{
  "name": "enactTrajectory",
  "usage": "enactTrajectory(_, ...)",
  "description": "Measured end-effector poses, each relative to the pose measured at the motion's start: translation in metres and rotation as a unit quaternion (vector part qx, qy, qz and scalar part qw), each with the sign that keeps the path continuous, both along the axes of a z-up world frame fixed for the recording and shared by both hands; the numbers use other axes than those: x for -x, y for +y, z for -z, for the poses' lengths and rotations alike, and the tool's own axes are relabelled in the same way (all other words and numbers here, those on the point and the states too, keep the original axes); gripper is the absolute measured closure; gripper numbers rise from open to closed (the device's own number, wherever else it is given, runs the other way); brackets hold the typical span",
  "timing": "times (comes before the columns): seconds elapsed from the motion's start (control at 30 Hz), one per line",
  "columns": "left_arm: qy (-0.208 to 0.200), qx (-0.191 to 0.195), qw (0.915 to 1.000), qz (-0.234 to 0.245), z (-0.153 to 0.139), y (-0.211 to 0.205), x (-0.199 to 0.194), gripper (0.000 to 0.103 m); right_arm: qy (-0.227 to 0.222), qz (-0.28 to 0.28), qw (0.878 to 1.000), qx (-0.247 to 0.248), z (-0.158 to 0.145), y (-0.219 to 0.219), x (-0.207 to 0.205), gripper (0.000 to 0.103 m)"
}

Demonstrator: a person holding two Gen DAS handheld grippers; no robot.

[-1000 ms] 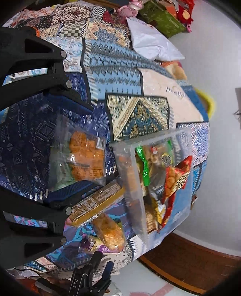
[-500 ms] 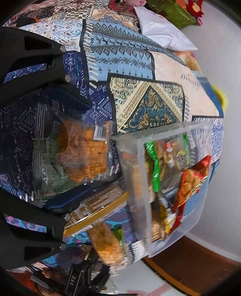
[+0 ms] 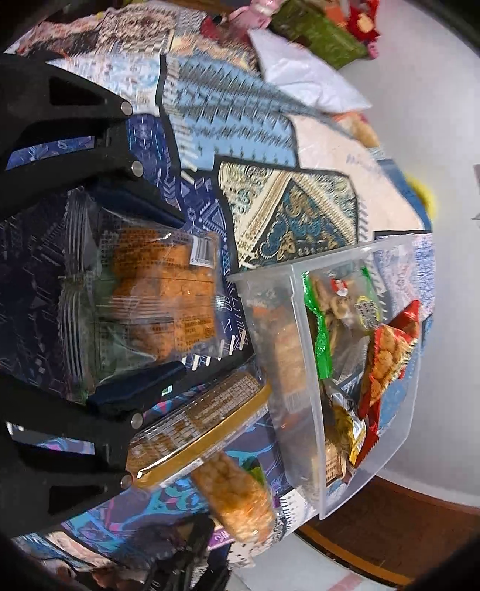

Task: Organize snacks
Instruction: 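Grasp the wrapped cake pack with the left tool while the right grasps the purple coconut roll, then carry the cake pack and coconut roll over the clear box with both tools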

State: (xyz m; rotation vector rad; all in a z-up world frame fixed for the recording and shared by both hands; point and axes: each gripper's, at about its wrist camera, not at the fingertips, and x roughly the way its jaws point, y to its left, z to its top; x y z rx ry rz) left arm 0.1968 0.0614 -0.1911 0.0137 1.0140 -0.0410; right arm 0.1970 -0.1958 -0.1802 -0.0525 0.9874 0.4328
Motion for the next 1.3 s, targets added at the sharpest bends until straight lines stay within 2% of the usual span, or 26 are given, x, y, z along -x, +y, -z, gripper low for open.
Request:
enactTrajectory(0.4,-0.039,0.021,0.9990,-0.010,-0.038,0.003,0.031,0.037,-0.019,0.022,0.999,-0.015,-0.007,-0.026,0.007,0.061)
enactTrajectory(0.43,-0.042,0.026,0.9987,-0.009,-0.041,0.004,0.033,0.059,-0.022,0.025,0.999,-0.018,-0.008,-0.028,0.008,0.061)
enactTrajectory(0.5,-0.033,0.034,0.9988,-0.012,-0.044,0.005,0.031,0.079,-0.031,0.030,0.999,-0.023,-0.012,-0.031,0.009,0.062)
enactTrajectory(0.57,-0.030,0.062,0.9976,-0.009,-0.046,0.009,0.029,0.080,-0.034,0.030,0.999,-0.029,-0.015,-0.033,0.009,0.062)
enactTrajectory(0.7,-0.019,0.063,0.9978,-0.008,-0.041,0.010,0.026,0.079,-0.039,0.029,0.998,-0.032,-0.019,-0.032,0.012,0.062)
enactTrajectory(0.73,-0.014,0.060,0.9981,-0.007,-0.039,0.009,0.026,0.077,-0.040,0.030,0.998,-0.034,-0.020,-0.032,0.013,0.065)
enactTrajectory(0.77,-0.009,0.059,0.9982,-0.005,-0.037,0.008,0.026,0.075,-0.041,0.030,0.998,-0.034,-0.020,-0.032,0.012,0.081)
enactTrajectory(0.83,-0.008,0.054,0.9985,-0.003,-0.035,0.005,0.025,0.054,-0.030,0.026,0.998,-0.048,-0.020,-0.033,0.011,0.082)
enactTrajectory(0.9,-0.014,0.049,0.9987,-0.006,-0.035,0.004,0.025,0.037,-0.030,0.023,0.998,-0.041,-0.019,-0.032,0.010,0.082)
enactTrajectory(1.07,0.003,0.041,0.9992,0.000,-0.028,-0.001,0.009,0.034,-0.023,0.014,0.999,-0.020,-0.018,-0.026,0.009,0.079)
enactTrajectory(1.13,0.011,0.024,0.9996,0.001,-0.021,-0.004,0.000,0.034,-0.008,0.014,1.000,-0.012,-0.013,-0.025,0.006,0.070)
enactTrajectory(1.2,0.016,0.022,0.9996,0.002,-0.015,-0.004,-0.007,0.032,0.005,0.019,1.000,-0.006,-0.005,-0.025,0.004,0.050)
enactTrajectory(1.3,0.020,0.032,0.9993,0.002,-0.008,-0.002,-0.017,0.020,0.003,0.016,1.000,0.004,0.003,-0.022,0.006,0.044)
